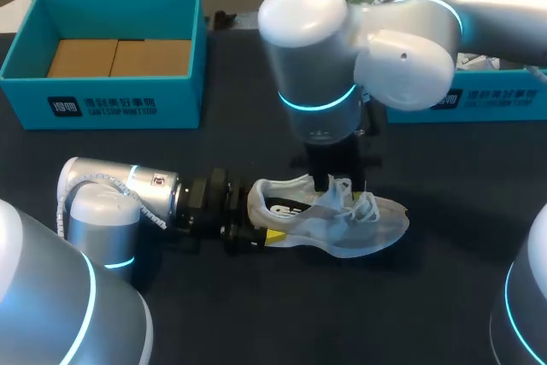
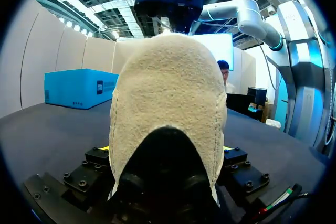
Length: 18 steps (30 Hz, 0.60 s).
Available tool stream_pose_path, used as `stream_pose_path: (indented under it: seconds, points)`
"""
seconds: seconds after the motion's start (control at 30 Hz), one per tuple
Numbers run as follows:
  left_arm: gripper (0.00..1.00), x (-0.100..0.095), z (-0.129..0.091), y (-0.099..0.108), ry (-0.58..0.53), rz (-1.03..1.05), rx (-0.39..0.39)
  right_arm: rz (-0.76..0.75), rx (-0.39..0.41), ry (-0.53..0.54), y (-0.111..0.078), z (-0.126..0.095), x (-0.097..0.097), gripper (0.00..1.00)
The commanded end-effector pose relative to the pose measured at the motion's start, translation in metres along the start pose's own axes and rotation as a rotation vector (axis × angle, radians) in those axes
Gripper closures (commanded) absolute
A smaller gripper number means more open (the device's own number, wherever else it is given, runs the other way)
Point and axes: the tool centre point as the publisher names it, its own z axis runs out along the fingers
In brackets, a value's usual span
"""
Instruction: Take the shoe out of the shoebox, open the shoe tongue, remove and reinsert the insole, then place the shoe into the shoebox
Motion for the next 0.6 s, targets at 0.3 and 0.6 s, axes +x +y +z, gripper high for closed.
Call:
stream_pose_path:
  seconds: [0.3,0.6]
  points:
    - [1.0,0.0,0.001,0.0,-0.002,0.0,-0.001,-0.025,0.025,0.05,0.001,-0.002,-0.011,0.84]
    - [1.0,0.0,0.001,0.0,-0.002,0.0,-0.001,-0.07,0.061,0.106,0.004,-0.003,-0.019,1.0]
